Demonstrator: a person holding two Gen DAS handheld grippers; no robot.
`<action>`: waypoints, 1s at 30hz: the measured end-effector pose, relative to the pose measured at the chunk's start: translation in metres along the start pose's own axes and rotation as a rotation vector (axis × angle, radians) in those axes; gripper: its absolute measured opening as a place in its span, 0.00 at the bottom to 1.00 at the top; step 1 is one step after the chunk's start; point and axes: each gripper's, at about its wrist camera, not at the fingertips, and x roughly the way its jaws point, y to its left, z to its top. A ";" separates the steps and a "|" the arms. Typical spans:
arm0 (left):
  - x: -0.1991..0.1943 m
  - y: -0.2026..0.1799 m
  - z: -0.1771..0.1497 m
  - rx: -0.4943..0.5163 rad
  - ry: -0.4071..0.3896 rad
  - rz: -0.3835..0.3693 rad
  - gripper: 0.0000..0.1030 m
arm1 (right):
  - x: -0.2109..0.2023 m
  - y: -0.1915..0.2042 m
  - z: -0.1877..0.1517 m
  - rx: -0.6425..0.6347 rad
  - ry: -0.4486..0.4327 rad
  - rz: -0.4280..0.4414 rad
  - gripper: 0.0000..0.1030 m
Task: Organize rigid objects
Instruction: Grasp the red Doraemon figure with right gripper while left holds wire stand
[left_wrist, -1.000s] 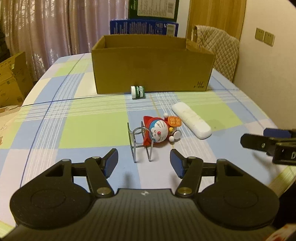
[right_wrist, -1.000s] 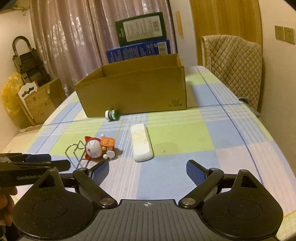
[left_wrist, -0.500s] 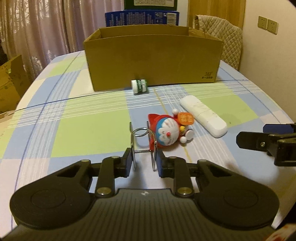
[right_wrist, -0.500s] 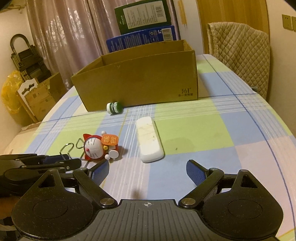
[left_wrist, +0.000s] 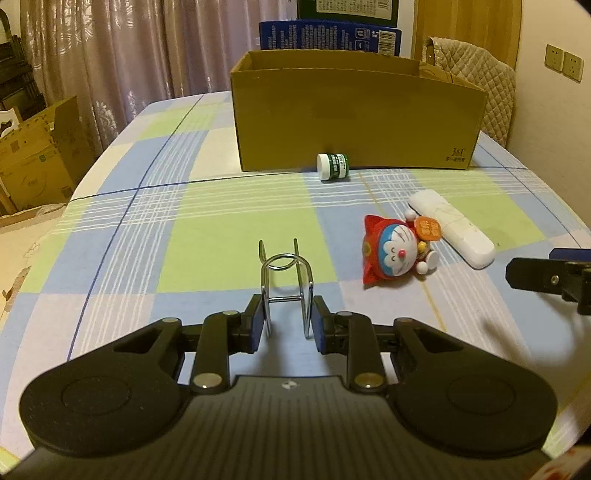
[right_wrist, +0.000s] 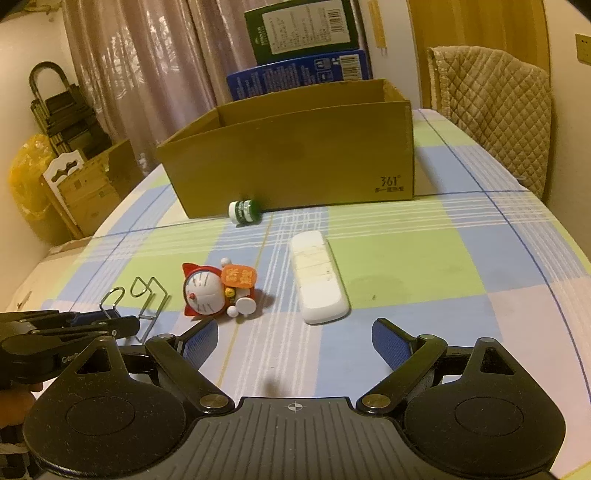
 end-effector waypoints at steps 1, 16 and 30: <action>0.000 0.000 0.000 -0.004 -0.001 0.004 0.22 | 0.000 0.001 0.000 -0.004 0.001 0.002 0.86; -0.001 0.003 0.006 -0.030 -0.052 0.015 0.24 | 0.008 0.005 -0.002 -0.023 0.020 0.010 0.86; -0.001 0.002 0.006 -0.018 -0.068 0.031 0.23 | 0.008 0.006 -0.002 -0.031 0.023 0.011 0.86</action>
